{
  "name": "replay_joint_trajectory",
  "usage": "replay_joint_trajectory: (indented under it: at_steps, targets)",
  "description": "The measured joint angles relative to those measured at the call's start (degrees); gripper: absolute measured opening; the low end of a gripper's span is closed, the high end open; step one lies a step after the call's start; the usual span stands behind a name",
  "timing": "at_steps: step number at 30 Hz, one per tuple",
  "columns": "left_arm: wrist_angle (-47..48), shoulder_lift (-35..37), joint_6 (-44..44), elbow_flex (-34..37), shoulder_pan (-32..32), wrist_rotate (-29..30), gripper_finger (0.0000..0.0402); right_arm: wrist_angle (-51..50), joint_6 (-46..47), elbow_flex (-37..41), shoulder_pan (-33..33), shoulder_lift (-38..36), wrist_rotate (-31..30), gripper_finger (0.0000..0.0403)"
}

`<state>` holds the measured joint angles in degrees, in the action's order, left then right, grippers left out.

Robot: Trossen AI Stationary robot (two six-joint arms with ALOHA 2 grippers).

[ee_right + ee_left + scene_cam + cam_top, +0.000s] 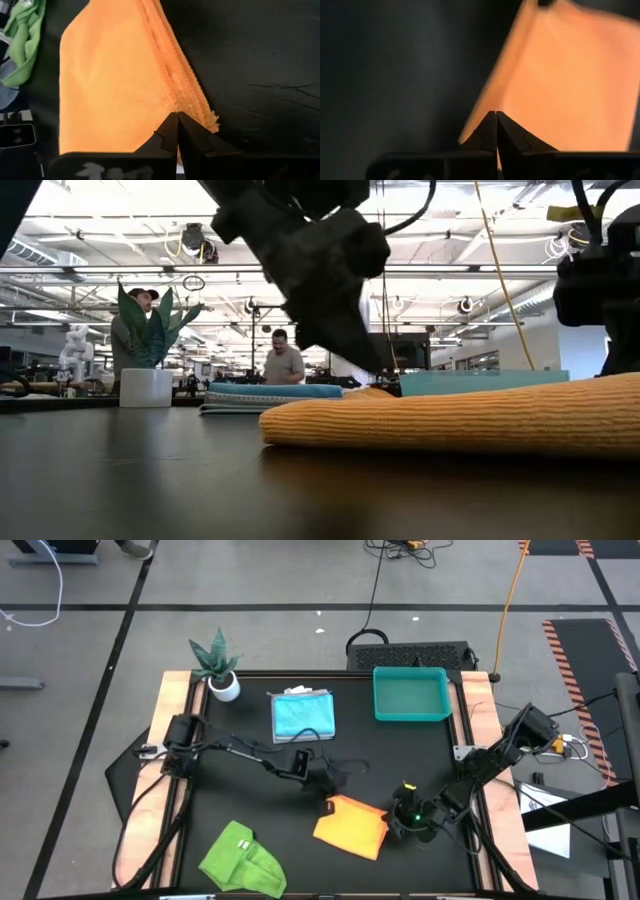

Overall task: Fold microfiber towels
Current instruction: Fold the yellow microfiber towel

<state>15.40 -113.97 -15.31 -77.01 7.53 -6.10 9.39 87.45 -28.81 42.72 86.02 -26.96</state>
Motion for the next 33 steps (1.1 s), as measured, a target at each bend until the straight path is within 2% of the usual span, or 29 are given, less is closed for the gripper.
replay_joint_trajectory:
  at_steps: [7, 9, 13, 18, 27, 33]
  targets:
    - [-1.2, -1.0, -0.2, 0.1, -1.9, 0.5, 0.0001, -0.9, -2.9, 0.1, -1.4, 0.0, -0.6, 0.0000]
    - [-2.7, -0.7, -0.3, 0.0, -1.8, -1.0, 0.0001, -1.0, -4.5, 0.1, -1.5, -0.2, -1.7, 0.0000]
    - [-3.9, -0.2, 1.2, -0.1, 0.5, -3.7, 0.0001, -1.2, -6.7, 0.1, -1.5, -2.3, -3.6, 0.0000]
    - [-2.3, -1.2, 3.5, 0.0, 2.4, -2.7, 0.0001, -0.6, -9.2, 0.1, -1.5, -5.2, -4.7, 0.0000]
    - [-0.5, -2.8, 3.6, 0.1, 0.2, -0.8, 0.0000, 1.0, -9.6, 0.1, -2.2, -2.5, 1.8, 0.0000]
    - [1.1, -3.7, 2.5, 0.1, -0.3, 2.9, 0.0000, -4.4, -7.7, 0.1, -2.5, -2.4, 2.8, 0.0000]
